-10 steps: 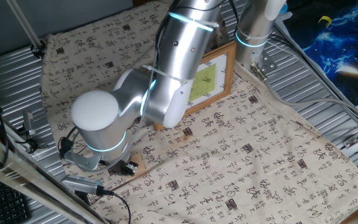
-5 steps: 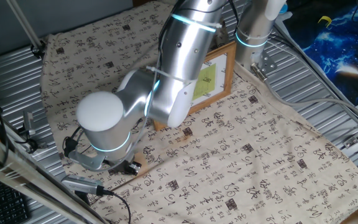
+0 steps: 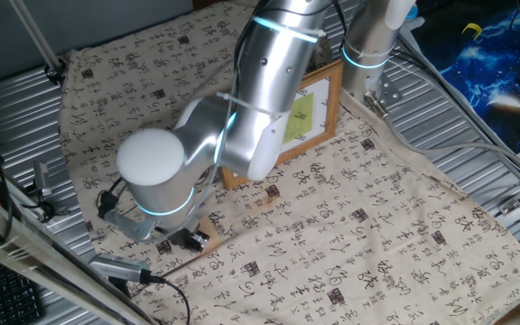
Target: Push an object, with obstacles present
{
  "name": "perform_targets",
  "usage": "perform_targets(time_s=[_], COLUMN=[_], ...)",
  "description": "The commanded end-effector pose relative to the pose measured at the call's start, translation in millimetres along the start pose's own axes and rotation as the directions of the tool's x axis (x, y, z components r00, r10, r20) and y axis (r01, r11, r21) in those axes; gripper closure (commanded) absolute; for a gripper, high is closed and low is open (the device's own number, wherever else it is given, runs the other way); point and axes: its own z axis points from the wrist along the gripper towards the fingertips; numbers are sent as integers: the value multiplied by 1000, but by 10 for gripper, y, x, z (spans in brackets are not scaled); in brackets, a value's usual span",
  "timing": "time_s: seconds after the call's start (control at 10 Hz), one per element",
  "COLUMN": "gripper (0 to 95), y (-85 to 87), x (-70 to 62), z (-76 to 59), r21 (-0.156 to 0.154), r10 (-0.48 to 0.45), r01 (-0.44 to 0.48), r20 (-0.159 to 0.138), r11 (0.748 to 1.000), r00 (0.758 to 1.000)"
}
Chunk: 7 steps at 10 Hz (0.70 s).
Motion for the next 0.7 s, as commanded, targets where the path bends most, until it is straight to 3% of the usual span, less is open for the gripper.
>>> perform_targets(time_s=[0.1,0.5,0.7], gripper=[950,950,950], y=[-7,-4,128], x=[181,475,533], z=[-9,14,24], r21=[5,7,7], r10=[70,148,184], r01=[-70,-148,-184], r20=[2,13,16], r11=[998,989,983], r00=[998,989,983])
